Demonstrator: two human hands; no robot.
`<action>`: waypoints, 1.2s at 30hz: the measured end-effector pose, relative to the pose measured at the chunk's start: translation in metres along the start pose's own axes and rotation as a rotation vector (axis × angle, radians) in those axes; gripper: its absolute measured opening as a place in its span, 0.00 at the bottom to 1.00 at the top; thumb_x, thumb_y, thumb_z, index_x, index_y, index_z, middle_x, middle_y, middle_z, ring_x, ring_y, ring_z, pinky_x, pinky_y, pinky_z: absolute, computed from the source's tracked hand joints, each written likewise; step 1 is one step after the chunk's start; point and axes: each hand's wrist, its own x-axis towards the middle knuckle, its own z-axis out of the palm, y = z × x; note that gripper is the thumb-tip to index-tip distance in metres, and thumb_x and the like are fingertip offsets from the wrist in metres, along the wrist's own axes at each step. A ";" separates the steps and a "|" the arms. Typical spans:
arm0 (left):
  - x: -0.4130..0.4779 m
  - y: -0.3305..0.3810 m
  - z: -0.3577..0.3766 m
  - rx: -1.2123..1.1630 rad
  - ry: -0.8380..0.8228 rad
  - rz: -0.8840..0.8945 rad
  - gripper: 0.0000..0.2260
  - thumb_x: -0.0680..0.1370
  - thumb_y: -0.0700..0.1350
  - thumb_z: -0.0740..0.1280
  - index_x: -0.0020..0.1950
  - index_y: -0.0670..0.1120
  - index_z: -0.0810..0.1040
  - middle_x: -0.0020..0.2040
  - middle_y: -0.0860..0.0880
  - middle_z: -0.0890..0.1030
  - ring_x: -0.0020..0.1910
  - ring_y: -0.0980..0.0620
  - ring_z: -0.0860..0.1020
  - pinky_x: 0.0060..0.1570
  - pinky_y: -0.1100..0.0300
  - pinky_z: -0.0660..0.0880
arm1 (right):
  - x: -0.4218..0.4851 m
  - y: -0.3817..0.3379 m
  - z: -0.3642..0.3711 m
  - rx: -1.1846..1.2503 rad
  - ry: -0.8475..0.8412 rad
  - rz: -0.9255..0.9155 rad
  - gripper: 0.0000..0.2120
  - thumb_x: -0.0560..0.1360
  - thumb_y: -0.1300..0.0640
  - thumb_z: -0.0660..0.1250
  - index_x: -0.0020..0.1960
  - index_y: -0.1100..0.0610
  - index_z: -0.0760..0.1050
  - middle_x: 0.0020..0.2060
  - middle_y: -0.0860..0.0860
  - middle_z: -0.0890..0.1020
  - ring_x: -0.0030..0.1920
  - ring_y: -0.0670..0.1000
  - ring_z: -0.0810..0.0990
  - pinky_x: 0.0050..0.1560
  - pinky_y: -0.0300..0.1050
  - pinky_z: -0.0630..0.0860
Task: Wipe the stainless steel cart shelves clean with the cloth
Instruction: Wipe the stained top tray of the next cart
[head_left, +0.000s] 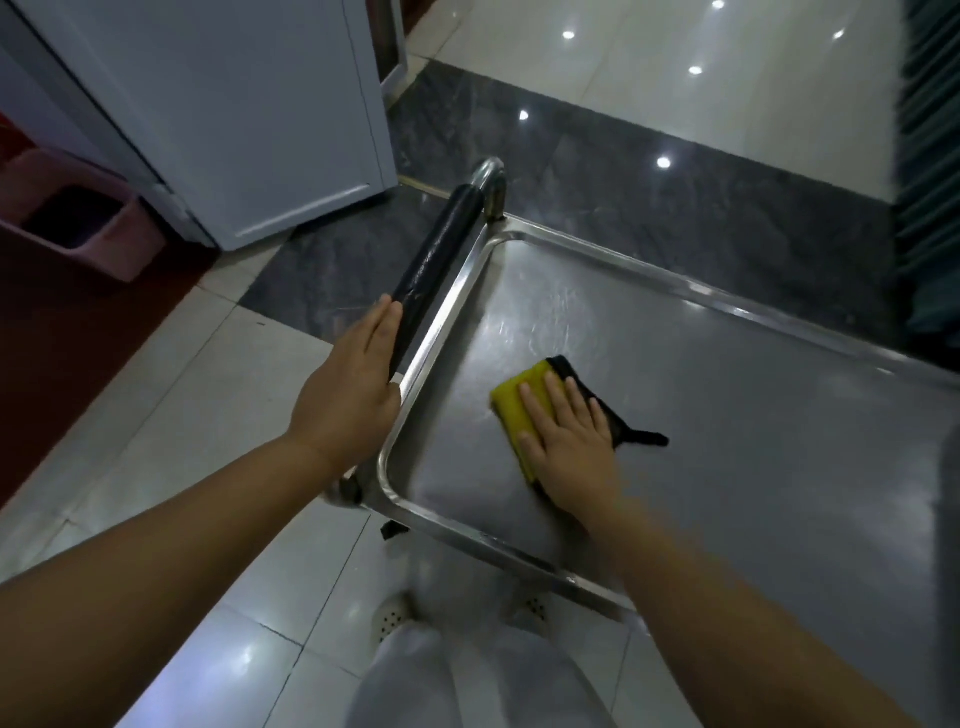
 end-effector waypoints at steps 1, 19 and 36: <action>0.000 -0.001 0.000 -0.009 0.000 0.008 0.33 0.77 0.39 0.64 0.78 0.46 0.50 0.78 0.50 0.52 0.69 0.47 0.65 0.45 0.62 0.69 | -0.006 0.009 -0.002 -0.005 -0.005 0.085 0.31 0.72 0.34 0.32 0.74 0.39 0.37 0.76 0.44 0.38 0.77 0.50 0.39 0.74 0.51 0.38; -0.005 -0.010 -0.003 0.036 -0.019 0.052 0.32 0.79 0.37 0.60 0.78 0.44 0.46 0.78 0.48 0.47 0.76 0.49 0.51 0.68 0.54 0.63 | -0.067 -0.189 0.072 -0.037 0.127 0.075 0.49 0.54 0.47 0.81 0.70 0.49 0.63 0.70 0.56 0.71 0.69 0.61 0.70 0.64 0.57 0.68; -0.016 0.003 -0.011 0.016 -0.042 0.058 0.30 0.77 0.35 0.58 0.77 0.40 0.51 0.77 0.44 0.52 0.74 0.45 0.55 0.67 0.45 0.63 | -0.238 0.042 0.055 0.002 0.403 0.627 0.47 0.43 0.70 0.83 0.59 0.55 0.73 0.56 0.66 0.77 0.58 0.66 0.75 0.61 0.67 0.69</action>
